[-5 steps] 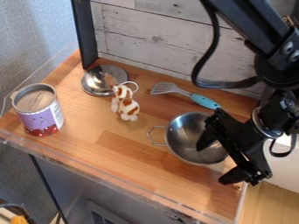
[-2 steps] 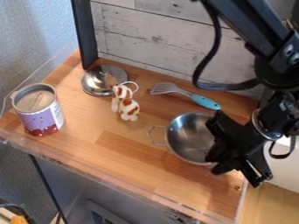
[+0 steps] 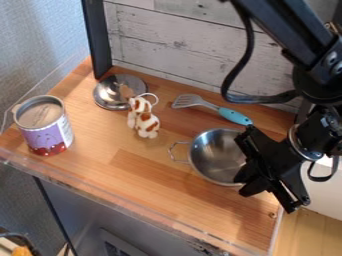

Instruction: Take the silver pot and put it next to the red can

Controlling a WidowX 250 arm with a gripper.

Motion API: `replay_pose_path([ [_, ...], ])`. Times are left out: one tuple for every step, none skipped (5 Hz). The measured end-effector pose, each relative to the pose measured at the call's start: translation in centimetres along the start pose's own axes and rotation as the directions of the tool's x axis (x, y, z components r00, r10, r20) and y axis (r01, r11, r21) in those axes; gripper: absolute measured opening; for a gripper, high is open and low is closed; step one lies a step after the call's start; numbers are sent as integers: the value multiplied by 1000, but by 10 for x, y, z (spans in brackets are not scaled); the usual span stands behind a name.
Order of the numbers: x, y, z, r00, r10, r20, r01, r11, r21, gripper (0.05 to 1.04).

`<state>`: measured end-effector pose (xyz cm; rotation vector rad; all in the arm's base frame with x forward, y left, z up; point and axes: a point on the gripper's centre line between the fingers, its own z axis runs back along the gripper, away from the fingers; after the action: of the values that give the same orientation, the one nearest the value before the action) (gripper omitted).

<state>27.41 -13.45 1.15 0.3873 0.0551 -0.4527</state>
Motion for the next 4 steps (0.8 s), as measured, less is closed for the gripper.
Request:
replay_pose_path([
  [-5,2,1,1000,6,-12,-6,1000,18,80],
  [-14,10,12,999,37,20,-37,999,28,79],
  [-30,23,24,994,96,45,-99,994,52,79],
  [-48,36,29,986,158,51,-161,984,69,79],
])
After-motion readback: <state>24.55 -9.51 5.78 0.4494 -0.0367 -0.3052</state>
